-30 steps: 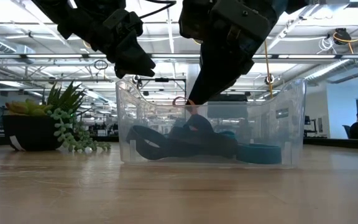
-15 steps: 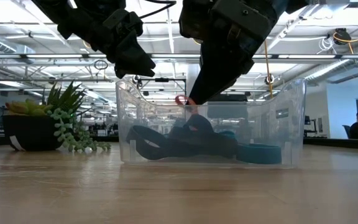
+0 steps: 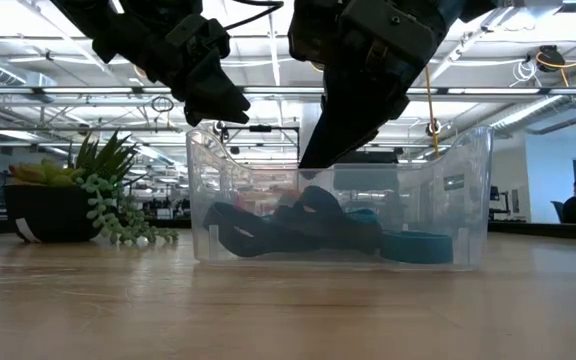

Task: Pick and place rubber bands into bin
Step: Put the bottom green rubber band into the bin

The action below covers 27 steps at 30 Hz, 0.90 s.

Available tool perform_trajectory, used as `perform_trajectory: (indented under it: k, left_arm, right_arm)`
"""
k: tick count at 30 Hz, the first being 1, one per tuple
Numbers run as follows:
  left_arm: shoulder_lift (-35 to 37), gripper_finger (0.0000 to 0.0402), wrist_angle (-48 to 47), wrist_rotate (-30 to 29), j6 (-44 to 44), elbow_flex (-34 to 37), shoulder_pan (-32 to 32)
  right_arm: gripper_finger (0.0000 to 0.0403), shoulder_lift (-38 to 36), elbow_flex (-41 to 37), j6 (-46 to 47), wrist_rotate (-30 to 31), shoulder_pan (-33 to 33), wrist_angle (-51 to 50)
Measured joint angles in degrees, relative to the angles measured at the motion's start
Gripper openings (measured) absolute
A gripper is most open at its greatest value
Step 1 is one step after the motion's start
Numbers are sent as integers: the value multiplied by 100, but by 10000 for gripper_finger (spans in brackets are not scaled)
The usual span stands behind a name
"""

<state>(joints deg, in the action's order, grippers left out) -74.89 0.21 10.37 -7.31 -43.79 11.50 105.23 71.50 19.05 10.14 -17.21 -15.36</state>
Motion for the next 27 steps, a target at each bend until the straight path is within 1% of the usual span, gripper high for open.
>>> perform_trajectory:
  k: [4, 8, 10, 13, 17, 19, 21, 24, 27]
  left_arm:
    - [0, 168, -4, 0, 0, 0, 1]
    - [0, 168, -7, 0, 0, 0, 0]
    - [0, 168, -6, 0, 0, 0, 1]
    - [0, 168, -4, 0, 2, 0, -1]
    - [0, 168, -4, 0, 2, 0, 0]
    - [0, 168, -1, 0, 2, 0, 1]
    - [0, 168, -2, 0, 2, 0, 0]
    - [0, 168, -2, 0, 2, 0, 1]
    - [0, 168, 0, 0, 2, 0, -1]
  right_arm:
    - [109, -435, -11, 187, -280, 4, -359]
    - [111, -1312, -2, 822, -272, 67, -1445]
    - [110, -1764, 0, 1352, -233, 103, -2227]
    - [107, -2406, 0, 2330, 10, 112, -3331]
    - [109, -3099, 0, 3585, 28, 106, -4719]
    - [111, -3376, -2, 3962, 71, 41, -5225]
    - [111, -3612, -2, 4264, 309, -60, -5421]
    - [110, -3900, -2, 4579, 750, -158, -5403]
    - [110, -4073, -2, 4572, 800, -173, -5388]
